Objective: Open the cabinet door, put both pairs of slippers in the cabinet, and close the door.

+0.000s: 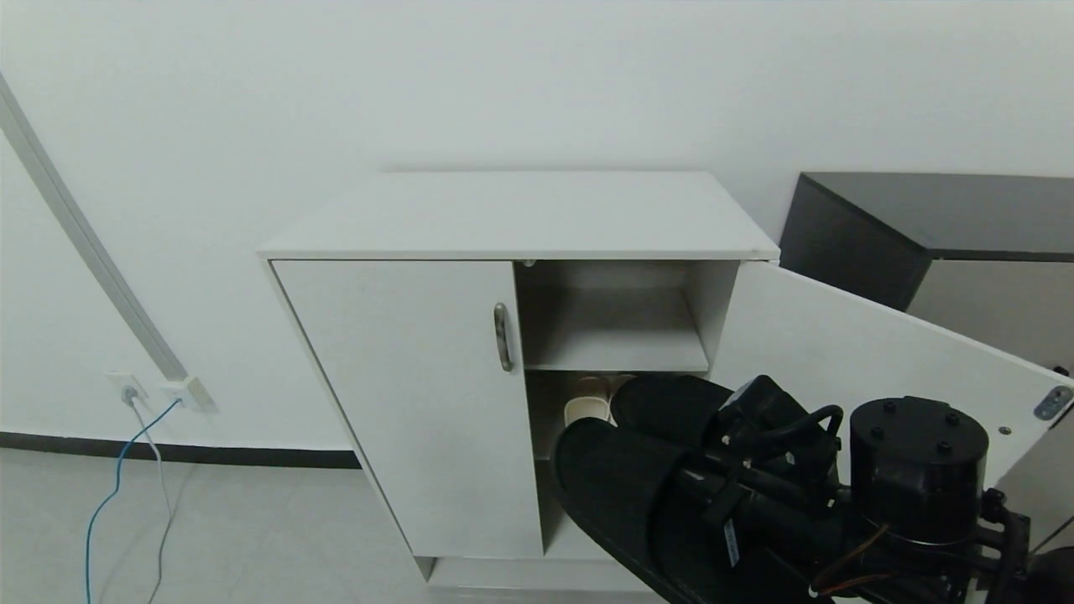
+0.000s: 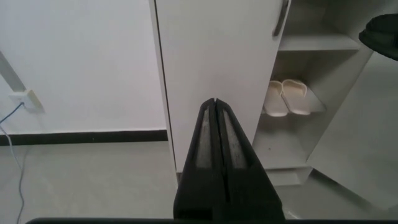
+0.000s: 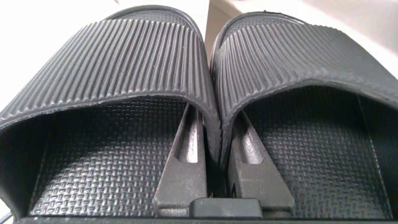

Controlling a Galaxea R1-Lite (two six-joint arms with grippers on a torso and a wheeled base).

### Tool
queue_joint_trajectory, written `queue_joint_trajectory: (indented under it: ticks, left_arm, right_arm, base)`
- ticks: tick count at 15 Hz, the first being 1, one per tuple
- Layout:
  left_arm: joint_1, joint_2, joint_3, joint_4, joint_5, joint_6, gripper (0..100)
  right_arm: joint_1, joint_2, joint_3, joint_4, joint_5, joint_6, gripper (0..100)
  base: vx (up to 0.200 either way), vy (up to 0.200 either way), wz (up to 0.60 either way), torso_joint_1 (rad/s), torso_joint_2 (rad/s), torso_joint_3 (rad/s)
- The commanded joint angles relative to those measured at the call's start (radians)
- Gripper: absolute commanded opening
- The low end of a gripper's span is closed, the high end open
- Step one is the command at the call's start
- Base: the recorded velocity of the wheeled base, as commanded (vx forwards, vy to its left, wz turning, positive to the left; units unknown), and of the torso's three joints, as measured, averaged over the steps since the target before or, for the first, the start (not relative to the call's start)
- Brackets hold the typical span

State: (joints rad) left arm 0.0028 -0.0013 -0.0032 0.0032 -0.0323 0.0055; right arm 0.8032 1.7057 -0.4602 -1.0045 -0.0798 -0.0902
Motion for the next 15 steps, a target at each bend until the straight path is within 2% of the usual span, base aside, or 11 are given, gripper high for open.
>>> queue_joint_trajectory:
  ticks: [1, 8, 15]
  left_arm:
    - [0.0, 0.001, 0.0, 0.0, 0.0, 0.001, 0]
    - [0.0, 0.001, 0.0, 0.0, 0.0, 0.001, 0]
    - [0.0, 0.001, 0.0, 0.0, 0.0, 0.001, 0]
  right_arm:
    - [0.001, 0.002, 0.0, 0.0, 0.0, 0.0, 0]
    - [0.001, 0.002, 0.003, 0.0, 0.0, 0.0, 0]
    - [0.002, 0.005, 0.018, -0.037, -0.002, -0.003, 0]
  base:
    - [0.0, 0.0, 0.0, -0.144, 0.47, 0.32]
    - [0.0, 0.0, 0.0, -0.12, 0.47, 0.348]
    - [0.0, 0.0, 0.0, -0.028, 0.4, 0.367]
